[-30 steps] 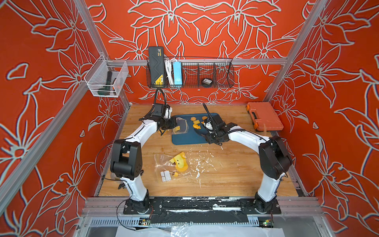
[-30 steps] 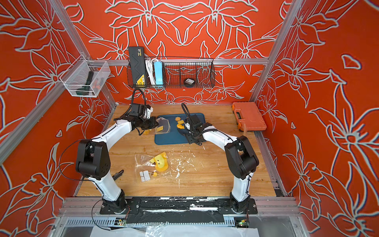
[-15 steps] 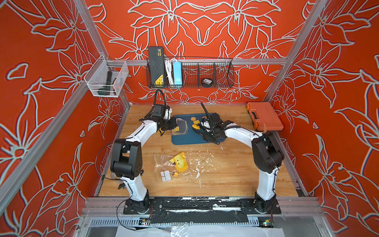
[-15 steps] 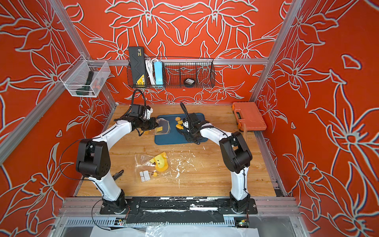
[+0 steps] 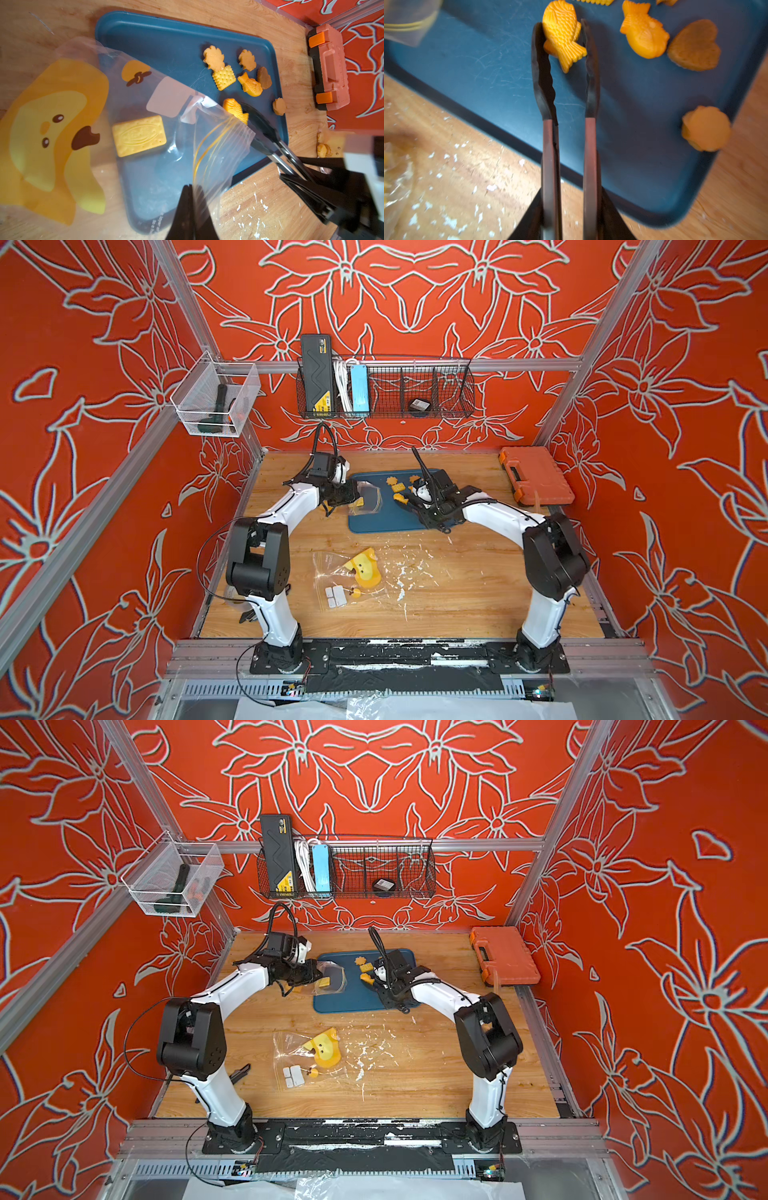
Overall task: Put the cookies into a resealable bag to prevent moisture
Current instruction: Pick up the cookie from the tray, then place the cookie in the ziploc bag.
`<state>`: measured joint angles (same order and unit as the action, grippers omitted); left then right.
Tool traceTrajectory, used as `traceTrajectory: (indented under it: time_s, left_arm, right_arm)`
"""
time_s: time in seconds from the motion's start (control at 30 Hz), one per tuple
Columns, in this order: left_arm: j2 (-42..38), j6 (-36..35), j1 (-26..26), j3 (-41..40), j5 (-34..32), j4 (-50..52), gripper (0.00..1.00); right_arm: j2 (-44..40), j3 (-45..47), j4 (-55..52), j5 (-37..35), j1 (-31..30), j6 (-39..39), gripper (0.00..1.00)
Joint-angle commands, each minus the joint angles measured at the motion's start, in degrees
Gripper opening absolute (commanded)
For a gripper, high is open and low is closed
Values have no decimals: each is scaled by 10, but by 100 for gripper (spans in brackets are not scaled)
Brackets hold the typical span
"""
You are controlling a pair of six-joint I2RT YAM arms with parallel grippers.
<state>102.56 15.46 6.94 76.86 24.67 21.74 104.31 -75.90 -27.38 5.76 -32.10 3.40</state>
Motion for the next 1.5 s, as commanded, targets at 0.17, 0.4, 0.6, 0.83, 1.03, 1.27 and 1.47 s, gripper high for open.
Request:
traceTrajectory:
  time_s: [0.17, 0.4, 0.6, 0.83, 1.03, 1.27, 1.47]
  left_arm:
    - [17, -4, -3, 7, 22, 2, 0]
    - [20, -4, -3, 8, 31, 2, 0]
    - [17, -6, -2, 7, 41, 0, 0]
    - [13, -7, -2, 4, 50, -6, 0]
    - [10, -7, -2, 4, 50, -5, 0]
    - [8, -8, -2, 3, 50, -4, 0]
    - [1, -8, -2, 0, 42, -5, 0]
  right_arm:
    - [-105, 38, 26, 28, -5, -3, 36]
    - [-132, 29, 25, 80, -37, -23, 35]
    - [-78, -15, 4, 93, -62, -33, 35]
    - [5, -84, -3, 95, -68, -25, 35]
    - [17, -103, -12, 103, -70, -21, 51]
    - [-45, -51, 2, 112, -70, -15, 55]
    - [-116, 11, -8, 9, -65, 37, 48]
